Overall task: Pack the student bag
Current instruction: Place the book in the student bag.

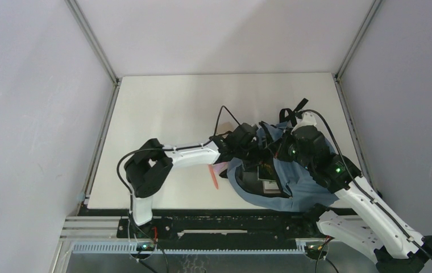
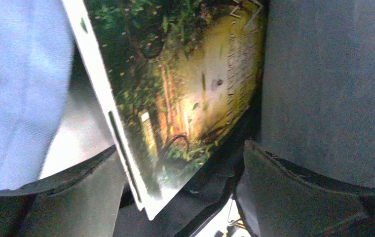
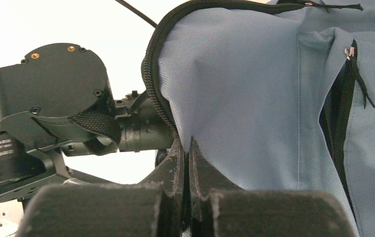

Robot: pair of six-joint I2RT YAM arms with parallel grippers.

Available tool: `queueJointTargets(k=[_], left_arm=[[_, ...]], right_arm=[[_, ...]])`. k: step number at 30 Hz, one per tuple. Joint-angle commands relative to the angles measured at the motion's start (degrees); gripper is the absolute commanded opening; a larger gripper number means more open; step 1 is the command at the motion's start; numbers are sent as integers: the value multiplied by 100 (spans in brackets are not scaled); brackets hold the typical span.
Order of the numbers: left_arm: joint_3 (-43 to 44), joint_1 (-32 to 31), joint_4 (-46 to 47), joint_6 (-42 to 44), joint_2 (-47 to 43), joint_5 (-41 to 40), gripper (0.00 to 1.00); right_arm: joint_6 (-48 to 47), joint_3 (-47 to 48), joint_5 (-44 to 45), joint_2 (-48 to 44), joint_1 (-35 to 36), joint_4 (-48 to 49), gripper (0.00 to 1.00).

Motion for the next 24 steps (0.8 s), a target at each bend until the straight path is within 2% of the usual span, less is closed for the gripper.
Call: queueJointTargets(k=[1, 5, 11, 17, 24], left_arm=[[-36, 91, -398, 556, -581, -417, 85], [-60, 129, -405, 603, -644, -428, 70], [4, 147, -399, 582, -510, -381, 56], [65, 147, -262, 505, -339, -186, 36], [144, 146, -261, 484, -226, -187, 37]], right_arm=[[-27, 40, 72, -110, -101, 264, 0], [-60, 40, -8, -113, -168, 320, 0], [-66, 40, -51, -111, -222, 303, 0], [-57, 40, -60, -124, -232, 291, 0], [-46, 40, -97, -117, -232, 305, 0]])
